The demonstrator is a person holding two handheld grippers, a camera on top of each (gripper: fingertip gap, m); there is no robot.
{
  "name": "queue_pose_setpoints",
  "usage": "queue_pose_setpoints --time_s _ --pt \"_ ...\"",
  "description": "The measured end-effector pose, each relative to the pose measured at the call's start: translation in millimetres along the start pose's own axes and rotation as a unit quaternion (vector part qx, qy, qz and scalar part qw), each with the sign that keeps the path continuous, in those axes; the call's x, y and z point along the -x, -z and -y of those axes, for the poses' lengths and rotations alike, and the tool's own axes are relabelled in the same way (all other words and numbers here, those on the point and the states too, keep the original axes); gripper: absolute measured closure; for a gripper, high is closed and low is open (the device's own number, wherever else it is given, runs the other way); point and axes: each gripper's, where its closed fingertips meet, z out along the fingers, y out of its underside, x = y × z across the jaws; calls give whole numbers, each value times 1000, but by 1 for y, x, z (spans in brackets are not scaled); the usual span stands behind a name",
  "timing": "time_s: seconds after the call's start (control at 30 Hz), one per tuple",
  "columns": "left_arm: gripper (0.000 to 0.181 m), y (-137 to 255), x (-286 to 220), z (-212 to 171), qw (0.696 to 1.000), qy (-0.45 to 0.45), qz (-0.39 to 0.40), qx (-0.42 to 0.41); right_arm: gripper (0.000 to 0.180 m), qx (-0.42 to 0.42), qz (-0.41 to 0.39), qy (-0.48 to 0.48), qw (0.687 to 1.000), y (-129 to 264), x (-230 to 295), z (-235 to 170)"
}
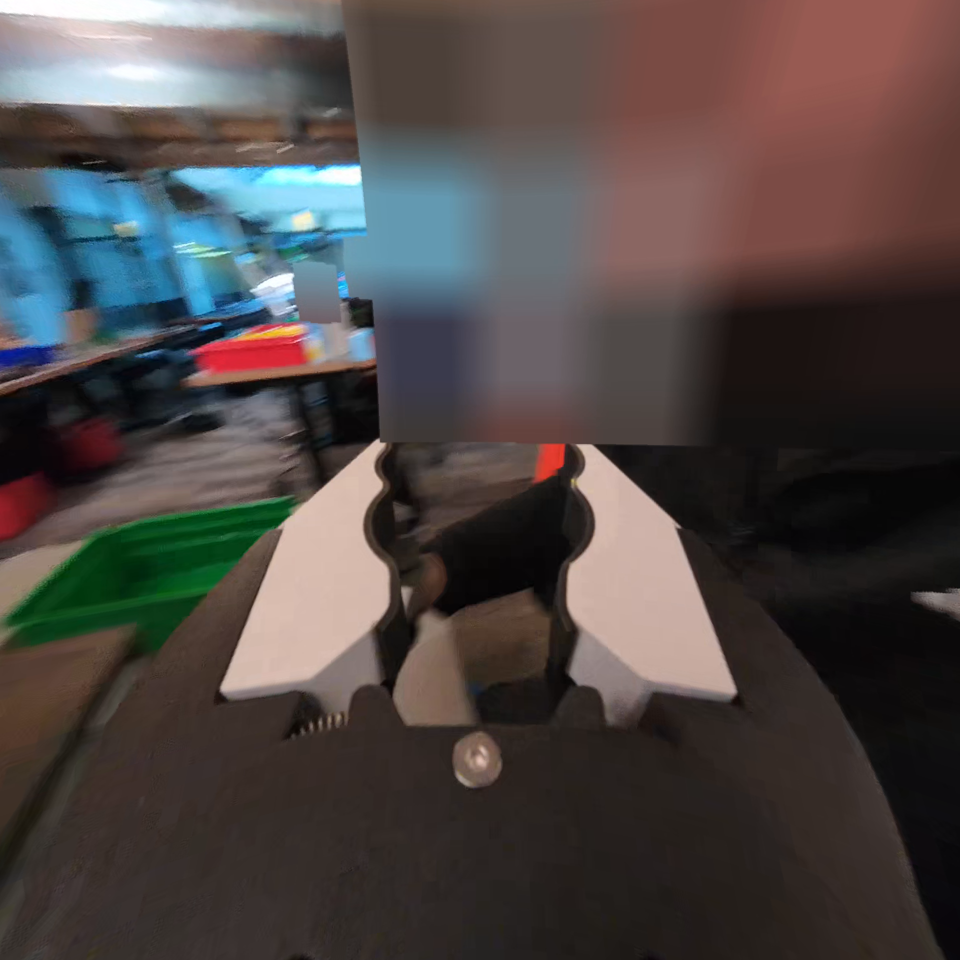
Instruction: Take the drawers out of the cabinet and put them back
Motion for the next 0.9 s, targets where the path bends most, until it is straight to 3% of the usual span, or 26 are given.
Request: queue_pose_setpoints --time_s 0.1,0.2,0.3,0.43,0.5,0.53,0.67,0.83,0.9 --pt "118 36 97 -15 975 -53 183 112 136 157 -142 211 954 11 -50 -58" --pt "115 68 173 -41 930 -83 274 230 139 202 -185 325 905 10 -69 -81" --pt "115 88 232 -77 890 -73 310 327 141 216 -182 371 885 -3 -73 -95" --pt "111 106 277 -133 818 -66 315 476 146 226 -178 430 856 -20 -75 -102" --pt "115 106 292 -143 796 -85 321 507 149 228 -183 444 847 -25 -78 -105" --pt "119 103 296 -147 796 -81 318 509 150 230 -185 450 843 -28 -80 -106" --pt "104 93 304 -154 825 17 300 479 155 232 -193 463 833 -35 -86 -107" --pt "108 80 305 -161 870 53 264 414 161 221 -193 472 831 -41 -86 -108" --pt "101 82 308 -161 867 56 269 416 162 217 -196 470 833 -42 -86 -107"
